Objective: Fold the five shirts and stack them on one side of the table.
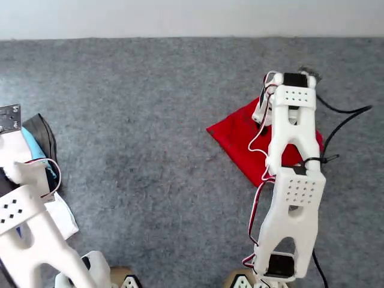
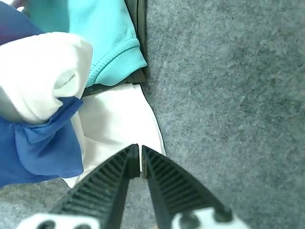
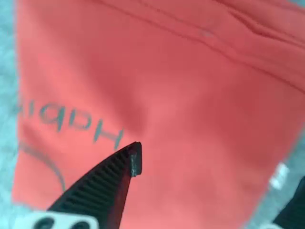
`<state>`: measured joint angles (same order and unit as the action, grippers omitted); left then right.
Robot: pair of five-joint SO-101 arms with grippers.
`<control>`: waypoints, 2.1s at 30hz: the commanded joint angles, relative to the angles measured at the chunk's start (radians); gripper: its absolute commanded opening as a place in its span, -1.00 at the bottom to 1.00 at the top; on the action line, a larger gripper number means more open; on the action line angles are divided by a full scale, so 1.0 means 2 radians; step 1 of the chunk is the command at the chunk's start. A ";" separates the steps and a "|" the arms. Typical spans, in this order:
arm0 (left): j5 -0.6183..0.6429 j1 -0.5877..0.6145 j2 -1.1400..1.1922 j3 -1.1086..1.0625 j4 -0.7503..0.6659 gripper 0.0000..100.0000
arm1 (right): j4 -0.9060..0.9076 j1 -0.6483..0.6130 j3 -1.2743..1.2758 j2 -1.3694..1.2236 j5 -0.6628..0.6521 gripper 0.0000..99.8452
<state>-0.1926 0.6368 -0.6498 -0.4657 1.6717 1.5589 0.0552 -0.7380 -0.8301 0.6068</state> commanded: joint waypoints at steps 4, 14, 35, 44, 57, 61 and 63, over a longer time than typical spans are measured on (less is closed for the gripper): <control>-0.004 0.001 -0.008 0.003 -0.006 -0.97 | -0.078 -0.007 -0.017 -0.047 0.021 -0.27; -0.004 0.001 -0.008 0.003 -0.006 -0.97 | -0.053 0.000 -0.018 -0.070 -0.001 -0.92; -0.004 0.000 -0.008 0.000 -0.006 -0.97 | 0.014 0.228 -0.018 0.089 -0.627 -0.98; -0.004 0.000 -0.008 0.000 -0.006 -0.97 | -0.058 0.278 -0.018 0.069 -0.704 -0.73; -0.004 0.000 -0.008 0.000 -0.006 -0.97 | 0.003 0.237 -0.025 0.128 -0.642 -0.70; -0.004 0.000 -0.008 0.000 -0.004 -0.97 | -0.053 0.232 -0.025 0.086 -0.641 -0.94; -0.004 0.000 -0.008 0.000 -0.003 -0.97 | -0.087 0.234 -0.025 0.065 -0.641 -0.88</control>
<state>-0.1926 0.6368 -0.6498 -0.4733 1.6717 1.4684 0.5309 -0.7626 -0.6874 -0.6882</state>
